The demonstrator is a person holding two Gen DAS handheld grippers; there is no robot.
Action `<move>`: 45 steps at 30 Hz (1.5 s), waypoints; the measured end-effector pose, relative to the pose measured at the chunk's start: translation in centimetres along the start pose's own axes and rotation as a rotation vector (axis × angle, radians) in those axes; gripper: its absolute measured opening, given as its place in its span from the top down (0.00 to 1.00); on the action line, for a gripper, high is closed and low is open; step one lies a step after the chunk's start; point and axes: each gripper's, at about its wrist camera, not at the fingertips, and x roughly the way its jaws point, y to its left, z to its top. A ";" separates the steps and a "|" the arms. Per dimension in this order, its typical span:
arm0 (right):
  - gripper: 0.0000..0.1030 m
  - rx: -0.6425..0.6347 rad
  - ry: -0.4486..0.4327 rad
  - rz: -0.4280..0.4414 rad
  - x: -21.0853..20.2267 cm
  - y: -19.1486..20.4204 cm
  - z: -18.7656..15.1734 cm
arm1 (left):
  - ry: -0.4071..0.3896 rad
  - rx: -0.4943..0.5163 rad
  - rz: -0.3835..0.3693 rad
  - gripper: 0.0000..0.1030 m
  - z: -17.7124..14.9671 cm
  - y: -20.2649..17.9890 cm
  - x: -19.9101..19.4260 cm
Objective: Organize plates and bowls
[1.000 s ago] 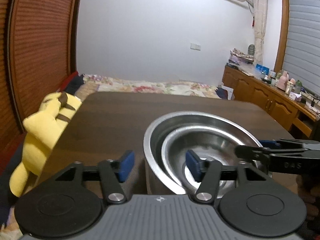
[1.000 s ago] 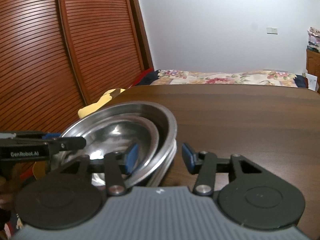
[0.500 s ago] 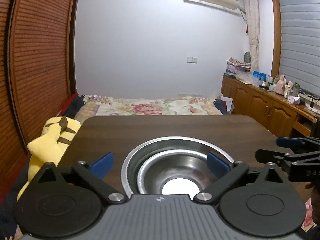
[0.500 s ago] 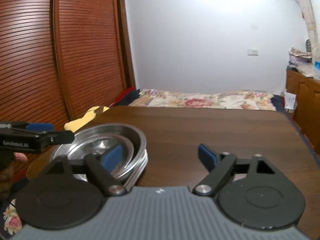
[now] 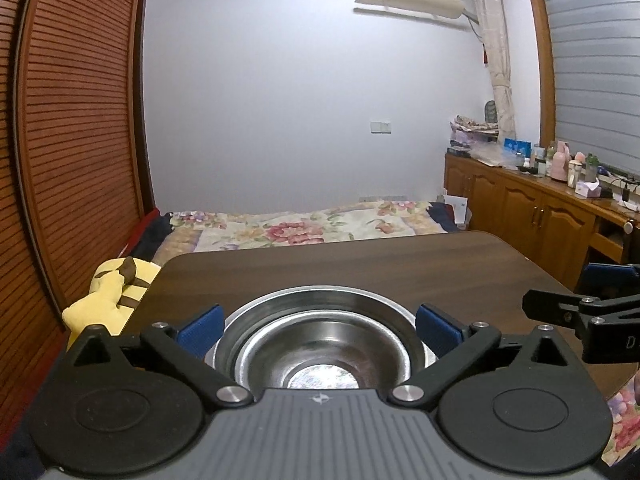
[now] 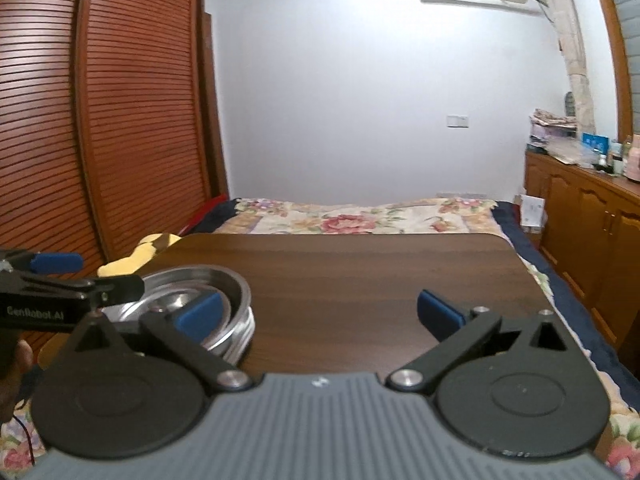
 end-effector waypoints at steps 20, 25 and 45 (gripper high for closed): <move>0.00 0.033 0.034 -0.077 -0.5 -0.3 -3.3 | 0.086 -0.001 0.049 0.00 -4.1 -1.4 -1.0; 0.00 0.041 0.048 -0.084 -0.3 -0.4 -3.8 | 0.102 -0.027 0.069 0.00 -4.3 -0.6 -0.6; 0.00 0.039 0.054 -0.090 -0.2 -0.7 -4.1 | 0.107 -0.034 0.067 0.00 -4.6 -0.5 -0.4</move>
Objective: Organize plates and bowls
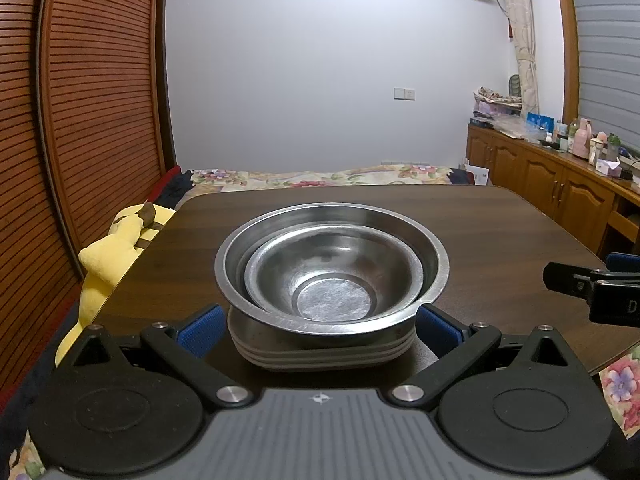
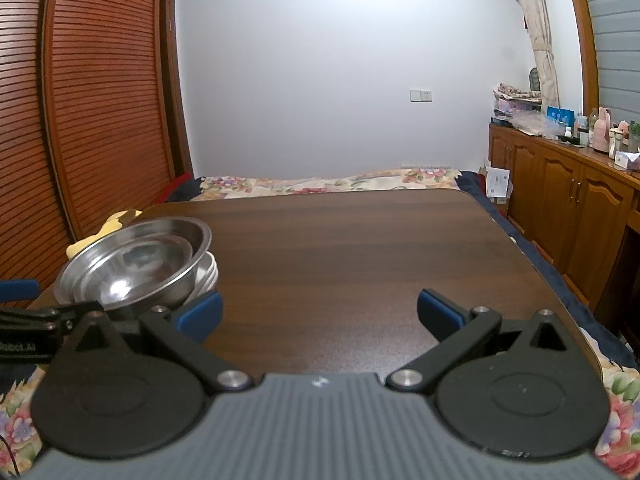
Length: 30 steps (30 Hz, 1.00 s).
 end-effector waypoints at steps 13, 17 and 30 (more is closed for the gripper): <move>0.00 0.003 -0.006 -0.004 -0.2 -0.2 0.1 | 0.000 0.000 0.000 0.00 0.0 0.0 0.0; 0.00 0.003 -0.005 -0.002 -0.2 -0.2 0.1 | 0.001 0.000 0.000 0.00 0.0 0.0 0.0; 0.00 0.003 -0.005 -0.002 -0.2 -0.2 0.1 | -0.002 -0.002 0.002 0.00 0.0 0.2 0.0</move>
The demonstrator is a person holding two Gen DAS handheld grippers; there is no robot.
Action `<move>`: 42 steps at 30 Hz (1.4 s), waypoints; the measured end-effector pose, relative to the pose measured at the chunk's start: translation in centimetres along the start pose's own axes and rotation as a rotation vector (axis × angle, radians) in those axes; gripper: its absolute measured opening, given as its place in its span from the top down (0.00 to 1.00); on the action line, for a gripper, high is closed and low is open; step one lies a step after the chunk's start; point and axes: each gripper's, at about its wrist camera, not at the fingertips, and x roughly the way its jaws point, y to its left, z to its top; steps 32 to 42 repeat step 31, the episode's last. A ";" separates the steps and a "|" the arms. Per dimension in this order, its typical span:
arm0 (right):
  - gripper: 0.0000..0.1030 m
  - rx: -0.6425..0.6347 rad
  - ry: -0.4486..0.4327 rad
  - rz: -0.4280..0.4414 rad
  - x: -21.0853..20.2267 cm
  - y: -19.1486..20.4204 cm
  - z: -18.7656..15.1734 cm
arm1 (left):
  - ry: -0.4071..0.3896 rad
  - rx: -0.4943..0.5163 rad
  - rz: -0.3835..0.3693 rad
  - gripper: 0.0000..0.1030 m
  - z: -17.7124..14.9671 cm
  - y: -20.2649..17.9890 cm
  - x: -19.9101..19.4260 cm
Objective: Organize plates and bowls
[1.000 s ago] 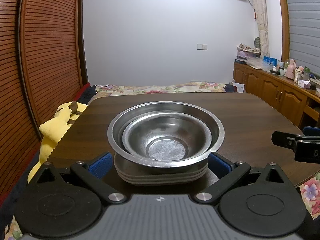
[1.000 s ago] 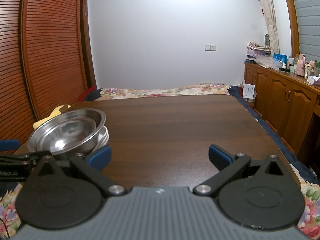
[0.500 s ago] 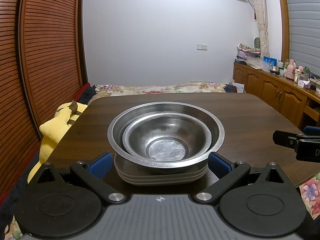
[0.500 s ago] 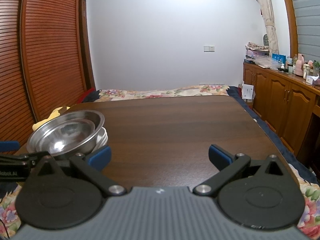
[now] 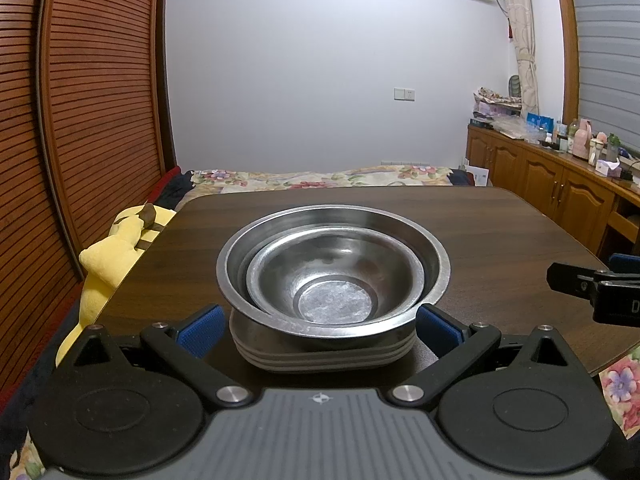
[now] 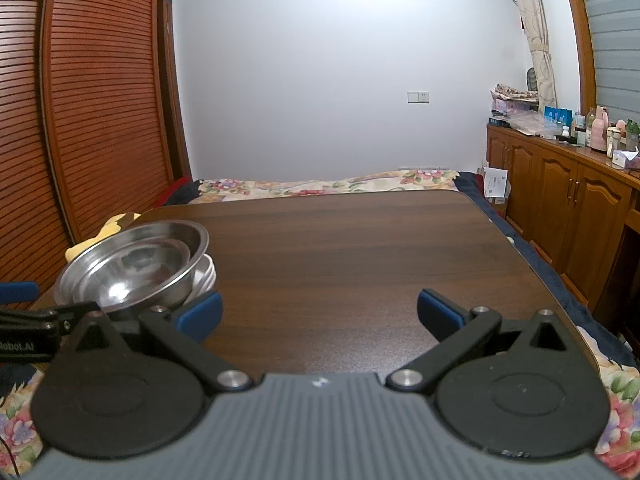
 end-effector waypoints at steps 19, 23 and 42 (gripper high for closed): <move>0.00 0.001 0.002 0.002 0.0 0.0 0.0 | 0.001 0.001 -0.002 0.00 0.1 0.2 -0.1; 0.00 0.003 0.004 0.002 -0.1 0.1 0.1 | 0.000 0.002 0.000 0.00 0.2 0.2 -0.1; 0.00 0.007 0.005 0.001 0.0 0.1 0.0 | 0.001 0.003 -0.002 0.00 0.2 0.1 -0.1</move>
